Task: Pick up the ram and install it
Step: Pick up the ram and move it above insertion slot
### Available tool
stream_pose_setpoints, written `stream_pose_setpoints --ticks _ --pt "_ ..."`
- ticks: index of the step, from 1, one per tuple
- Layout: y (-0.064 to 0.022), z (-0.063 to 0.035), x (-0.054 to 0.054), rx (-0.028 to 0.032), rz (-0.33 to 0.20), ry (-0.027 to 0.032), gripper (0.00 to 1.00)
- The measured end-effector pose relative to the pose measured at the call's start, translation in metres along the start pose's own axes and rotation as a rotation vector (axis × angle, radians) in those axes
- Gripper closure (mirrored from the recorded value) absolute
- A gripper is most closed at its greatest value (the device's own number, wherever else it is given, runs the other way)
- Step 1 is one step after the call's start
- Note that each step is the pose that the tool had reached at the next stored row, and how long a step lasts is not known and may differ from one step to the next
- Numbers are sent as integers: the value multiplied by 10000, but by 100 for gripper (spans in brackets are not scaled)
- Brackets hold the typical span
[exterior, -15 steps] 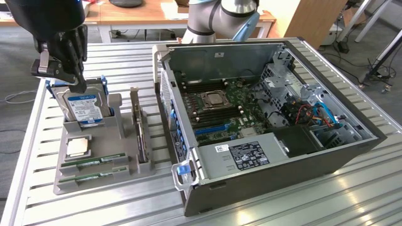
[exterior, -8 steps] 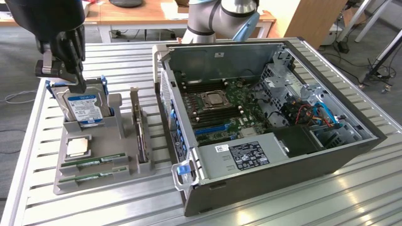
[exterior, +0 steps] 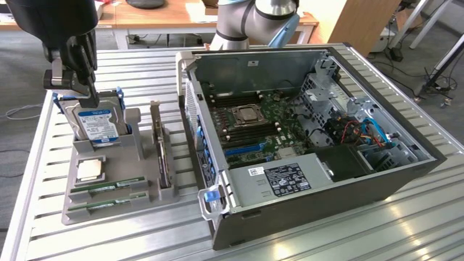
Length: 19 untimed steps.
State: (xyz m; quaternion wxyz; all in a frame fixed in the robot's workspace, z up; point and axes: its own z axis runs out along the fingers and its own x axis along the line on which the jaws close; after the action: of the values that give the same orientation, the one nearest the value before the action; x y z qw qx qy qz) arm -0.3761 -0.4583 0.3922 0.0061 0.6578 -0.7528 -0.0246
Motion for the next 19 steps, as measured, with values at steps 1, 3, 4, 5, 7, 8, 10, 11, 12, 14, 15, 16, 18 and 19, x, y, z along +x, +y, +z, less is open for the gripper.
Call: stream_pose_setpoints --ticks 1,3,4,5,7,8,10,11,12,14,15,16,18,19 --pt "0 0 0 0 -1 0 89" --pt "0 0 0 0 -31 1 89" --pt "0 0 0 -2 -68 3 89" --pt "0 0 0 -2 -103 4 89" --pt "0 0 0 -2 -110 5 89" --pt "0 0 0 -3 -111 5 89" --pt "0 0 0 -3 -111 5 89" --pt "0 0 0 -2 -111 5 89" --pt "0 0 0 -3 -110 5 89" --pt "0 0 0 -3 -110 5 89" --pt "0 0 0 -3 -111 5 89" --pt "0 0 0 -3 -111 5 89" --pt "0 0 0 -3 -110 5 89" --pt "0 0 0 -3 -111 5 89"
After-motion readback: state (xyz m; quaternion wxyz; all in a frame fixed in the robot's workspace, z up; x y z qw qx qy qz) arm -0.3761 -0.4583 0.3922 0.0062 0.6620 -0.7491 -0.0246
